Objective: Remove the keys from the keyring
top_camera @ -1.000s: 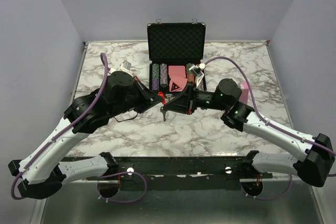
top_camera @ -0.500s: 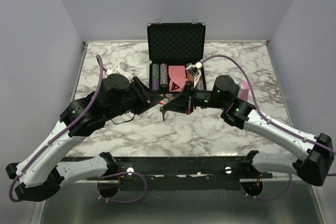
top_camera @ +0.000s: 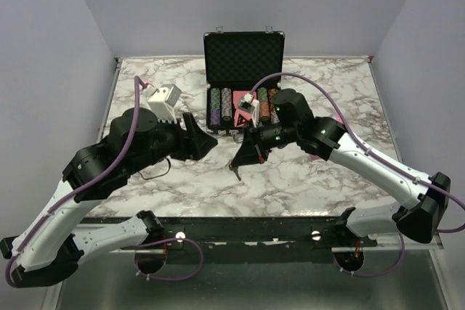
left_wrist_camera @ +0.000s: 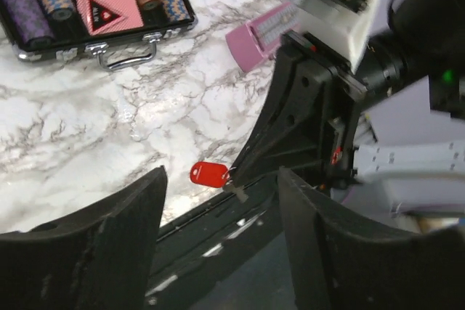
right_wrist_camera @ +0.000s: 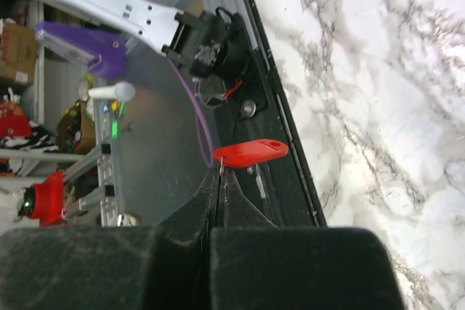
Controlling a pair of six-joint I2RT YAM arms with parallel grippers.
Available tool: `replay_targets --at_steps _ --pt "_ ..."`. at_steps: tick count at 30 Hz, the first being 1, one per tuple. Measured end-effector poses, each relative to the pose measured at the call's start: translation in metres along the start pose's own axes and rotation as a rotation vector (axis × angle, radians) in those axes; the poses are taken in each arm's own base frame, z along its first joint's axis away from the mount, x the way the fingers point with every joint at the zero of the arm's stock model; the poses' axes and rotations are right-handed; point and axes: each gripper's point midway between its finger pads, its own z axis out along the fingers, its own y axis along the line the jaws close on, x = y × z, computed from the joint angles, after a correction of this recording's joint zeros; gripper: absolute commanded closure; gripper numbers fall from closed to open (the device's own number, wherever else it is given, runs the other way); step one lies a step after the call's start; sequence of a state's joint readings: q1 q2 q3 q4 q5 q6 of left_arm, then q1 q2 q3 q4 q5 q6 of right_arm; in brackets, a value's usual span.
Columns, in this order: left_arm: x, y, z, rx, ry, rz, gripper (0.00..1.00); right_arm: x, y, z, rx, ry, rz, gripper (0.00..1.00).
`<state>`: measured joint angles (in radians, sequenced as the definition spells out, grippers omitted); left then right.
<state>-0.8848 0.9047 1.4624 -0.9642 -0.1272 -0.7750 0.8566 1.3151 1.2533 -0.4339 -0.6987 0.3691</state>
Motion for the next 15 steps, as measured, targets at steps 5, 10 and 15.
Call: replay_targets --at_steps 5,10,15 --pt "0.024 -0.006 -0.013 0.158 0.062 0.203 0.34 0.017 0.009 -0.006 -0.051 0.085 0.005 0.99" --pt "0.038 -0.019 -0.027 0.317 0.08 0.323 0.39 0.012 0.033 -0.015 -0.138 0.1 -0.027 0.99" --pt "0.046 -0.041 -0.035 0.472 0.096 0.366 0.4 0.007 0.05 -0.02 -0.205 0.104 -0.045 0.99"
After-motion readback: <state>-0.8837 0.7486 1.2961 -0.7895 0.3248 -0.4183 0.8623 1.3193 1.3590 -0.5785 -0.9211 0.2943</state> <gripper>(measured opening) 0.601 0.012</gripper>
